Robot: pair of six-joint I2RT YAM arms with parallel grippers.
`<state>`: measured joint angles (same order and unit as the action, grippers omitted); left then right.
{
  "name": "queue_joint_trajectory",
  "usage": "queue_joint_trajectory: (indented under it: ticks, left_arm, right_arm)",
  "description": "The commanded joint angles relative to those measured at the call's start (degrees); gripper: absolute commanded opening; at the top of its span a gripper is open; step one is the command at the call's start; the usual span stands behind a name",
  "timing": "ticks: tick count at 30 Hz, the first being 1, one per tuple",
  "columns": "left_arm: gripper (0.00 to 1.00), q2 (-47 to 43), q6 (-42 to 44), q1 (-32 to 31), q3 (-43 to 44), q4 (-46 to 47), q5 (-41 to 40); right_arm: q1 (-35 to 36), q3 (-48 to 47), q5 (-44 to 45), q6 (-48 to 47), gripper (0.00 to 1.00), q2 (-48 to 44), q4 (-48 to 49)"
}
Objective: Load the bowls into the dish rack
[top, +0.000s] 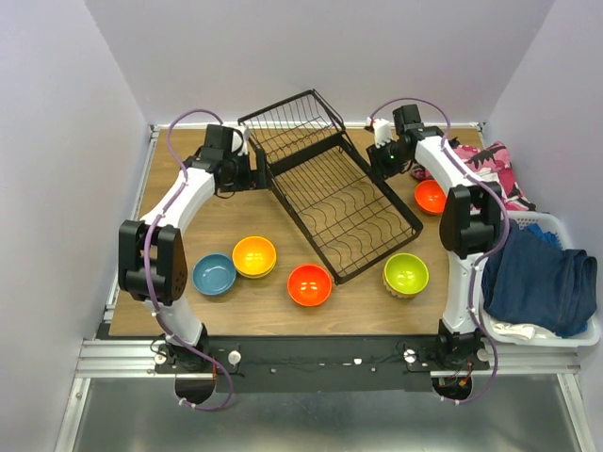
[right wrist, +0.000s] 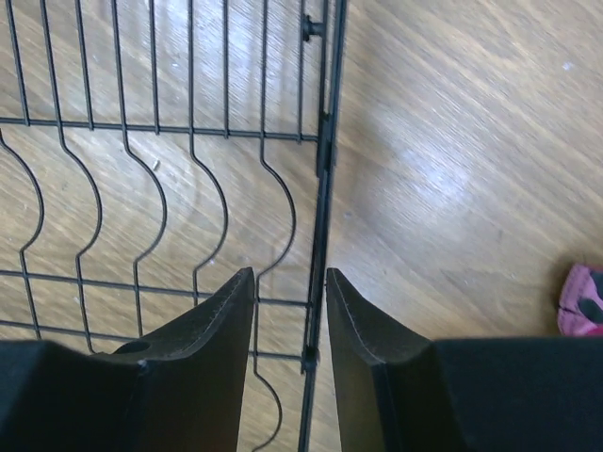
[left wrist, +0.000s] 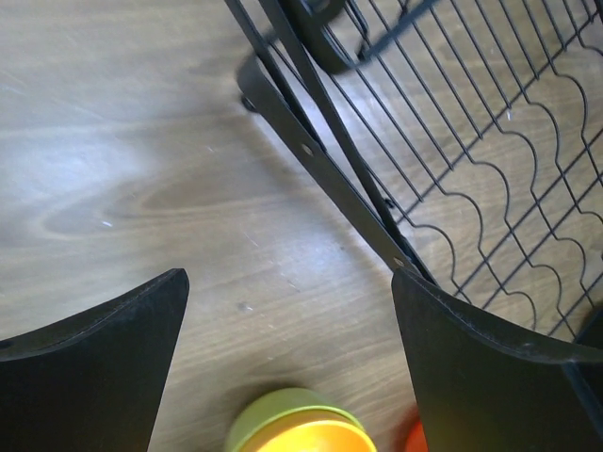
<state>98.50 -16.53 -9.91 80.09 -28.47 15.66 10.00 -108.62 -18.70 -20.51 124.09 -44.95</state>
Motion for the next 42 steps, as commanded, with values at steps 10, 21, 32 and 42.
queue_joint_trajectory:
  ticks: [10, 21, 32, 42]
  left_arm:
    - [0.95, 1.1, -10.6, -10.6, -1.5, 1.1, -6.3]
    - [0.92, 6.8, -7.7, -14.2, 3.2, 1.0, -9.2]
    - [0.79, 10.1, -5.9, -16.6, 4.7, -0.5, -14.6]
    - [0.5, 11.3, -4.6, -18.3, 4.9, -3.3, -20.0]
  right_arm:
    - [2.4, -0.7, 5.5, 4.4, 0.01, 4.2, 2.7]
    - [2.4, 4.9, 7.8, 16.7, 0.01, -0.5, 5.9]
    - [2.3, 8.7, 8.6, 23.9, 0.01, -3.4, 7.8]
    - [2.2, 10.9, 11.1, 25.6, 0.01, -5.2, 8.8]
